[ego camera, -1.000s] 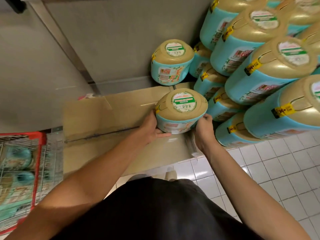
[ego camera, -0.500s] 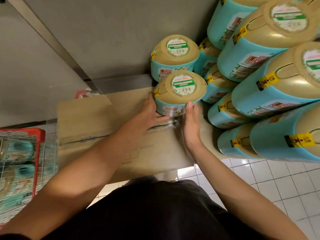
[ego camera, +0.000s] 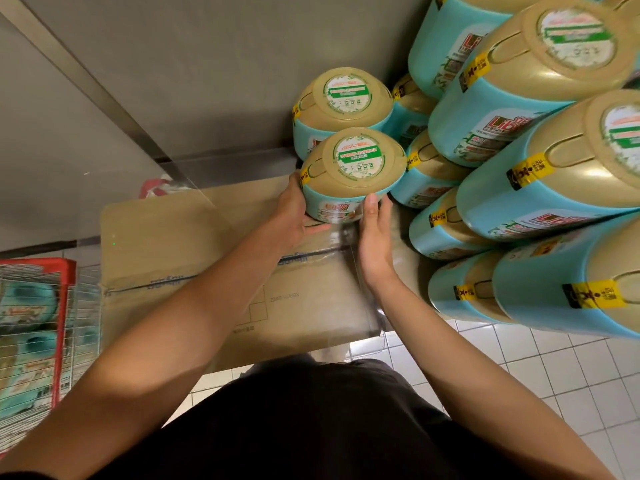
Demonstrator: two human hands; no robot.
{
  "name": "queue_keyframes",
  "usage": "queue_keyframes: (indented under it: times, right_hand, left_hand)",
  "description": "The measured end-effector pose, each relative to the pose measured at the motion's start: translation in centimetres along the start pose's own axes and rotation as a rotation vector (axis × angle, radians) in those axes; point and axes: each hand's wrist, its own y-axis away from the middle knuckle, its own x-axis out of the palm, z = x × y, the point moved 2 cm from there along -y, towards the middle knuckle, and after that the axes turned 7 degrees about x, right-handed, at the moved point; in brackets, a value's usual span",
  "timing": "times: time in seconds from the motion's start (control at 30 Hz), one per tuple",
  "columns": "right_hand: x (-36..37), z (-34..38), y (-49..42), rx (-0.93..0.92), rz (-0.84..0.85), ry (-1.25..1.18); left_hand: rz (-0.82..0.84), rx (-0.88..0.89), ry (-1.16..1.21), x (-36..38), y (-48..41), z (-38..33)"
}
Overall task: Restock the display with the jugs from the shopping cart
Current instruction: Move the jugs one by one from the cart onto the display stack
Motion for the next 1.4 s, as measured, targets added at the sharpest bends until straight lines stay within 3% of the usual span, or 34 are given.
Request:
queue_keyframes:
  times: [0.23,0.6,1.4]
  right_hand:
    - [-1.1,-0.7,0.7,0.039,-0.020,0.085]
    - [-2.0,-2.4,1.9,0.086,0.139,0.140]
    - [-1.7,-2.0,4.3,0.139,0.076,0.122]
  left_hand:
    - [-0.060,0.041,-0.006,-0.6,0.1,0.2]
    - [-0.068,0.091,0.017,0.5,0.1,0.2]
    - [0.004,0.220,-0.055,0.3,1.1,-0.2]
